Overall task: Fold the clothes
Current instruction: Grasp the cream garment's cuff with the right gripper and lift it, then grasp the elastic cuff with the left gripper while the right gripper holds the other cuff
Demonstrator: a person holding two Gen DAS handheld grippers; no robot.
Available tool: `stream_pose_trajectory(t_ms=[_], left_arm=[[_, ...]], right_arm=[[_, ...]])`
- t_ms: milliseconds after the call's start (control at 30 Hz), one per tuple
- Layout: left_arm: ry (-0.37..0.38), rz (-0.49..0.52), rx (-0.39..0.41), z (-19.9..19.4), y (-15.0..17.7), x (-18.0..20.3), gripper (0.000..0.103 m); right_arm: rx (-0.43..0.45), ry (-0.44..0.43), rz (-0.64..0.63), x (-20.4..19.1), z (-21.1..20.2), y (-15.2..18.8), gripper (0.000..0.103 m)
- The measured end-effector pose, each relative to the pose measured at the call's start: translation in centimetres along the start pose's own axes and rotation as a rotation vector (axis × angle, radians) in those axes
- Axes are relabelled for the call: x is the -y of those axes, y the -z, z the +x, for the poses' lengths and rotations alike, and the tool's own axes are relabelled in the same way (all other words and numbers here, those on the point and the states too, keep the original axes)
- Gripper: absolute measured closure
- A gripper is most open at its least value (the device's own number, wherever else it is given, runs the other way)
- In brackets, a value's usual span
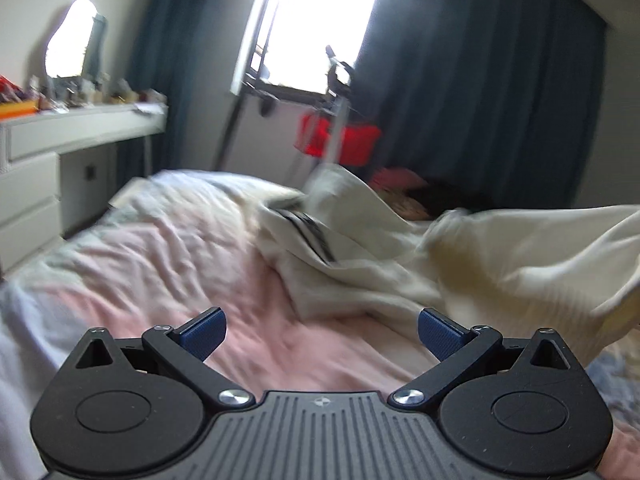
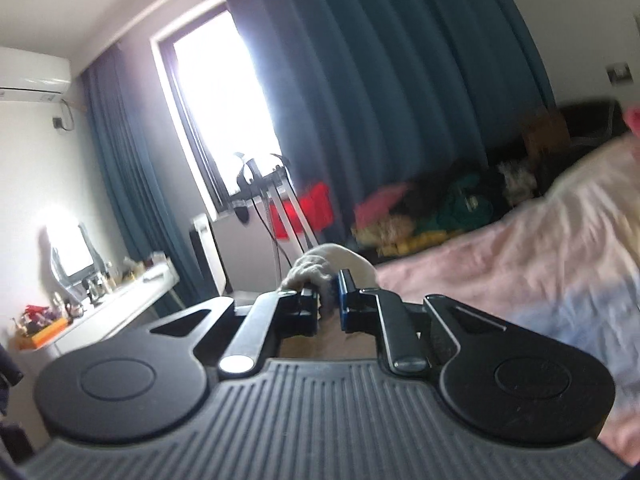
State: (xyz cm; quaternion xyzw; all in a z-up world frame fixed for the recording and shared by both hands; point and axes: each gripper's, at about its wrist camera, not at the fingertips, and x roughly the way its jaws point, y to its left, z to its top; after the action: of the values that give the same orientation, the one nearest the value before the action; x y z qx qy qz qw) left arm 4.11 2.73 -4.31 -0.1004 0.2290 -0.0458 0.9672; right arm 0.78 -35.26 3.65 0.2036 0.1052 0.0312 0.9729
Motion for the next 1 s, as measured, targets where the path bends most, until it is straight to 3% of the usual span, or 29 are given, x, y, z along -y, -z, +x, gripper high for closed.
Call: stream_pose_trajectory(t_ms=[100, 233, 400, 500, 633, 767, 867, 933, 1000], left_arm=[[0.065, 0.016, -0.065, 0.4, 1.4, 1.4, 0.000], [0.129, -0.001, -0.149, 1.9, 3.1, 2.6, 0.000], [0.175, -0.035, -0.182, 4.2, 3.7, 3.4, 0.000], [0.164, -0.083, -0.203, 6.0, 3.5, 3.3, 0.000], [0.174, -0.158, -0.241, 8.2, 3.7, 3.6, 0.002], [0.170, -0.133, -0.259, 9.8, 3.9, 5.0, 0.007], [0.144, -0.102, -0.289, 11.0, 4.2, 6.0, 0.009], [0.131, -0.062, -0.307, 11.6, 4.3, 6.5, 0.016], [0.113, -0.032, -0.319, 12.0, 4.3, 6.9, 0.036]], right_arm=[[-0.108, 0.081, -0.013, 1.8, -0.6, 1.9, 0.091], [-0.260, 0.111, 0.125, 5.1, -0.3, 3.8, 0.089], [-0.282, 0.101, 0.237, 7.7, -1.0, 3.4, 0.084], [-0.301, 0.033, 0.284, 8.7, -1.0, 3.5, 0.059], [-0.265, -0.055, 0.278, 9.1, -1.1, 3.2, 0.016], [-0.241, -0.132, 0.391, 10.8, -1.3, 3.4, 0.016], [-0.263, -0.100, 0.469, 12.7, -0.6, 3.9, 0.016], [-0.285, -0.045, 0.508, 13.8, -0.1, 4.4, 0.015], [-0.297, -0.006, 0.535, 14.6, 0.3, 4.7, 0.015]])
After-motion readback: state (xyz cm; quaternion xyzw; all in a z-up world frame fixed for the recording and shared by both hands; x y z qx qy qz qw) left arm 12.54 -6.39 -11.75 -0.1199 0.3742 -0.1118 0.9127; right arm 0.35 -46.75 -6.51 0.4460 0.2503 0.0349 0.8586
